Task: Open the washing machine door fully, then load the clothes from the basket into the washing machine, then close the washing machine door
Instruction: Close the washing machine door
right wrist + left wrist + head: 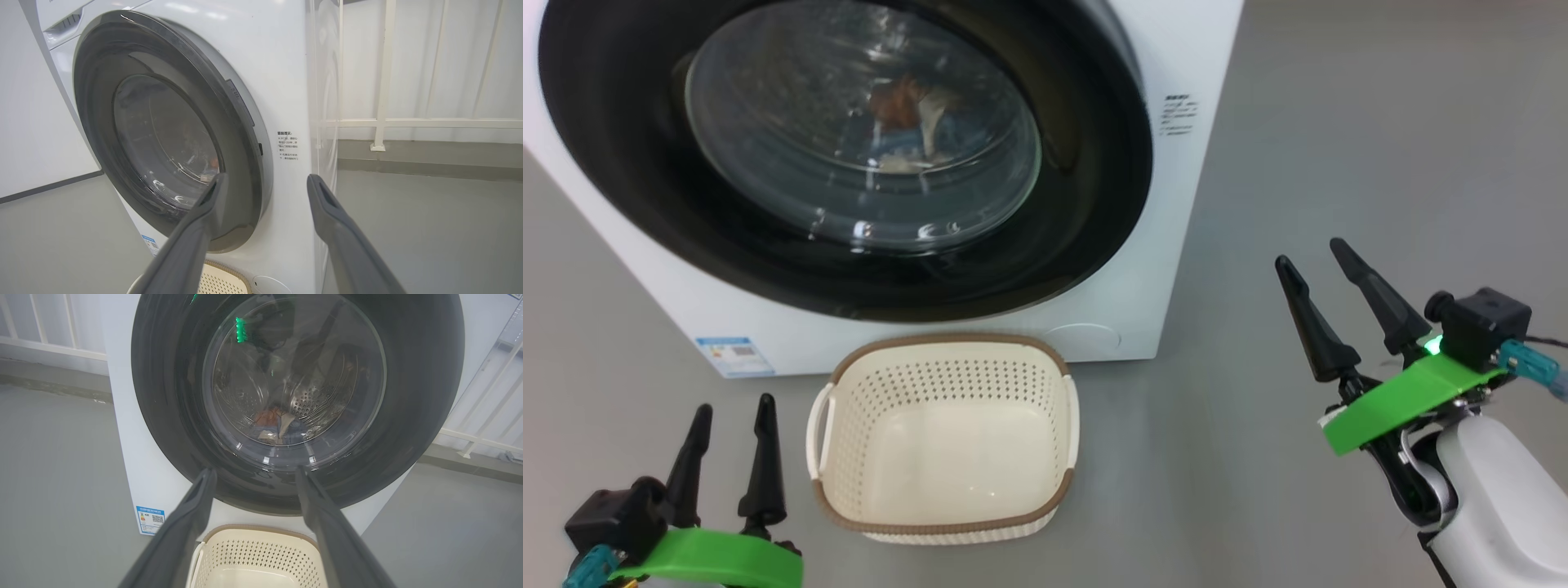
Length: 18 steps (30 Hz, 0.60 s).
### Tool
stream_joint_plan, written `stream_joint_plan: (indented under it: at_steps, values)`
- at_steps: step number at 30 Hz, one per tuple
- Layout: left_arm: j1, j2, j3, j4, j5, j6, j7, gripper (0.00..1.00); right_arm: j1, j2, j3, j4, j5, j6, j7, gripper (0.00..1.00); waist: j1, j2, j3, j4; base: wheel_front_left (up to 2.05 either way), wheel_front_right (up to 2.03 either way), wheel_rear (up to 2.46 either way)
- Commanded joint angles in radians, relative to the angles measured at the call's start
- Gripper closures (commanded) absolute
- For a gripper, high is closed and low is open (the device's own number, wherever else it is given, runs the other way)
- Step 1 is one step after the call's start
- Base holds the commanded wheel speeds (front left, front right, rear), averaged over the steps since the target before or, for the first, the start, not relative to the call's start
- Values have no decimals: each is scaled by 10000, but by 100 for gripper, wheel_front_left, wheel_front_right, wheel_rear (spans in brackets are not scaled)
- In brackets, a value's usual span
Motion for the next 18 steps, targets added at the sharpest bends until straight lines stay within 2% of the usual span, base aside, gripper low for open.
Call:
stream_joint_plan:
  at_steps: [1,8,18]
  values:
    - [-39,213,412,-252,144,-15,-65,0,232,53,1,-403,-89,-19,-48,0,0,0,-352,-385,0,0,0]
    - [175,127,538,-416,238,-15,-65,0,1133,240,-429,-1062,-354,-19,-48,0,0,0,-485,-684,0,0,0]
    - [434,-6,558,-665,280,-15,-65,0,1923,500,-900,-1356,-626,-19,-48,0,0,0,-681,-921,0,0,0]
